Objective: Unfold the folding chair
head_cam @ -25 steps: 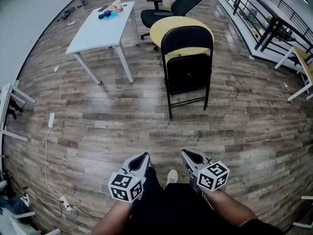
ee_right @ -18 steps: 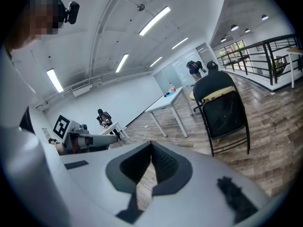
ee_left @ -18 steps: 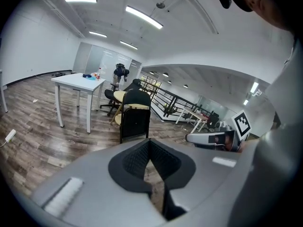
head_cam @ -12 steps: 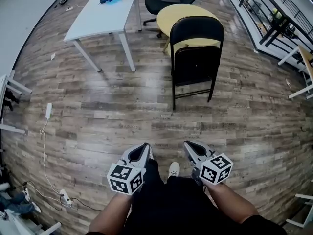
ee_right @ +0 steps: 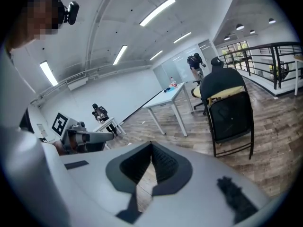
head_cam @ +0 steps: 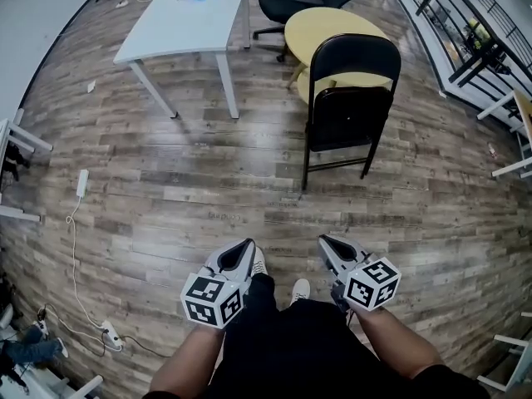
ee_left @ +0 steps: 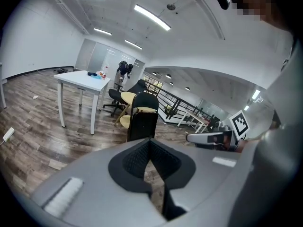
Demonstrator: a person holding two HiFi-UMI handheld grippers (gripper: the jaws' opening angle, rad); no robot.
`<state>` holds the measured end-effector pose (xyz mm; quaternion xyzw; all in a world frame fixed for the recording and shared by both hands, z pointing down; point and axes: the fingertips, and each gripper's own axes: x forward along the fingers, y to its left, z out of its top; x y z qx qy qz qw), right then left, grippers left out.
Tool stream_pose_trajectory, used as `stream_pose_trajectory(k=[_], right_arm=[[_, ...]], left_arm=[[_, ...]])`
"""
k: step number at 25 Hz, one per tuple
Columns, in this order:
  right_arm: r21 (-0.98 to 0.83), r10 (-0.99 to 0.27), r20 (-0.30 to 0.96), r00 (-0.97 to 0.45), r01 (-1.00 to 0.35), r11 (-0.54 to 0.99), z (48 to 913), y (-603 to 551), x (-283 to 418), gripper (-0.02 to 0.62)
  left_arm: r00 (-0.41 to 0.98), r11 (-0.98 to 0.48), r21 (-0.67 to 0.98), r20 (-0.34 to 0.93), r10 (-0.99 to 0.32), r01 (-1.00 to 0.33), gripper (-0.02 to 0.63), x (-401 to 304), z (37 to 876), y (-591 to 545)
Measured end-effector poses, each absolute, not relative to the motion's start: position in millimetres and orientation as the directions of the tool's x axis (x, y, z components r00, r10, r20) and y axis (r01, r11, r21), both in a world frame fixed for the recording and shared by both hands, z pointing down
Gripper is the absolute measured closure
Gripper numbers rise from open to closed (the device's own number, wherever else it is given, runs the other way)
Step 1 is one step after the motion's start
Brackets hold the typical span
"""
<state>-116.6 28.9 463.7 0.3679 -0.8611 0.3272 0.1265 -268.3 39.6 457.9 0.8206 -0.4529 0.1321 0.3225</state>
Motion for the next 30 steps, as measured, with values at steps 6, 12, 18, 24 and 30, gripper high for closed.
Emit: stream_pose_trajectory(k=[6,12,18,24,30], right_arm=[[-0.455,-0.556,0.460,-0.693,-0.721,0.522,461,-4,-152,0.589],[-0.436,-0.583,0.446,-0.680,-0.733,0.522,446,-31,-182,0.589],[-0.414,-0.628,0.419,-0.656,-0.754,0.511,427,-42,-194,0.589],[-0.398,-0.664,0.410,-0.625,-0.778,0.486,418,-46,-191,0.589],[-0.391,-0.666,0.400,-0.630,-0.774,0.497,413,-47,-198,0.589]], left_arm=[[0.543,-0.387,0.385,0.504,-0.672,-0.838,0.598,-308,458,6],[0.580,-0.426,0.398,0.477,-0.660,-0.812,0.598,-331,447,-24],[0.629,-0.500,0.382,0.459,-0.627,-0.777,0.598,-340,435,-32],[0.637,-0.514,0.376,0.451,-0.625,-0.771,0.598,-345,430,-37],[0.638,-0.521,0.369,0.440,-0.632,-0.770,0.598,-343,427,-36]])
